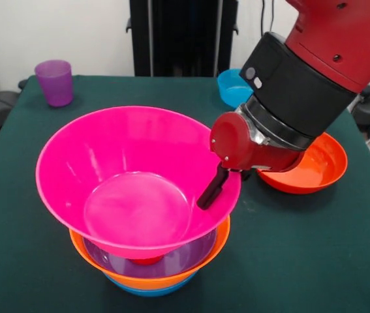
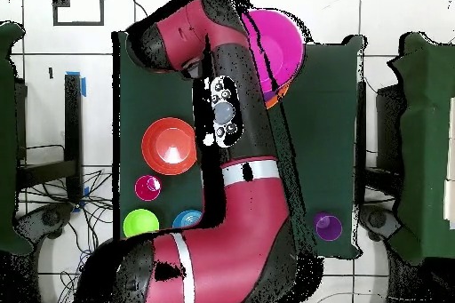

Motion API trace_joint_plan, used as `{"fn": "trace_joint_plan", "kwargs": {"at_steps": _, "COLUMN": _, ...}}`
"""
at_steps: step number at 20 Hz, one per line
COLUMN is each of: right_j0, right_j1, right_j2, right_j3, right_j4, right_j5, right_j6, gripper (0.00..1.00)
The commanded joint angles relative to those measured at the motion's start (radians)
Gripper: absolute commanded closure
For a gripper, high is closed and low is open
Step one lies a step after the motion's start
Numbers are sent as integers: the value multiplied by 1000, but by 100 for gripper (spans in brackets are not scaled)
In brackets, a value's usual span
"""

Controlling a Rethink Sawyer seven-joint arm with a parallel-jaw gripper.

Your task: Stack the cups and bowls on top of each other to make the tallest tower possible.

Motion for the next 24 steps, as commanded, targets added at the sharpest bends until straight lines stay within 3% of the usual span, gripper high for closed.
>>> {"fn": "trace_joint_plan", "kwargs": {"at_steps": 1, "right_j0": -24, "right_j1": 21, "right_j2": -35, "right_j3": 112, "right_j4": 18, "right_j5": -81, "right_j6": -40, "gripper": 100}}
{"fn": "trace_joint_plan", "kwargs": {"at_steps": 24, "right_j0": 32, "right_j1": 65, "right_j2": -86, "right_j3": 85, "right_j4": 43, "right_j5": -94, "right_j6": 34, "gripper": 100}}
